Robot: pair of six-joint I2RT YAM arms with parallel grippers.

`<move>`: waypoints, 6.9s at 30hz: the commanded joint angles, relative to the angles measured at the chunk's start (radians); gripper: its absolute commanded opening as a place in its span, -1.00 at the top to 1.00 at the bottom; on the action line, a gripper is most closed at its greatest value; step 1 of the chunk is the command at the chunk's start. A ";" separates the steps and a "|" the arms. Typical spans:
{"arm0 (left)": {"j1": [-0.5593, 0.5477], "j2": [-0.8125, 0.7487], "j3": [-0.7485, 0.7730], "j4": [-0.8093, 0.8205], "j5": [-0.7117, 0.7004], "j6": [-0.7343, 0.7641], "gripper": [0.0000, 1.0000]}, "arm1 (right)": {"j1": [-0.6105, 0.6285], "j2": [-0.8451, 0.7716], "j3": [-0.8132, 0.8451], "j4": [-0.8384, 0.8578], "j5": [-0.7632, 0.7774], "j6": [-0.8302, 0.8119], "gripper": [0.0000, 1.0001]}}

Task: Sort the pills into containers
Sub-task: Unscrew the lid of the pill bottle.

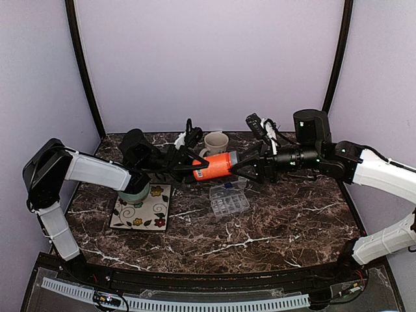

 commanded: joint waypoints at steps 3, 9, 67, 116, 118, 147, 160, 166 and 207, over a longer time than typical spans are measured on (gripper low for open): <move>0.015 -0.032 0.053 0.146 0.047 -0.016 1.00 | -0.018 -0.014 -0.005 -0.065 0.068 0.020 -0.20; 0.015 -0.027 0.053 0.146 0.047 -0.010 1.00 | -0.019 -0.015 0.008 -0.068 0.051 0.036 -0.54; 0.032 -0.227 0.059 -0.672 0.006 0.695 1.00 | -0.064 0.084 0.027 0.133 -0.243 0.744 -0.40; 0.033 -0.203 0.108 -0.738 0.019 0.720 1.00 | -0.078 0.145 0.062 0.124 -0.287 0.706 0.15; 0.032 -0.205 0.108 -0.733 0.021 0.708 1.00 | -0.078 0.148 0.070 0.108 -0.289 0.684 0.33; 0.032 -0.192 0.069 -0.349 0.100 0.324 1.00 | 0.004 -0.029 0.022 -0.149 0.205 -0.142 1.00; 0.032 -0.179 0.069 -0.321 0.118 0.309 1.00 | 0.053 -0.065 -0.020 -0.100 0.359 -0.171 0.02; 0.033 -0.181 0.063 -0.322 0.119 0.318 1.00 | 0.053 -0.080 0.003 -0.112 0.345 -0.136 -0.50; 0.029 -0.207 0.107 -0.664 0.035 0.665 1.00 | -0.004 -0.020 -0.040 0.206 -0.063 0.873 -0.57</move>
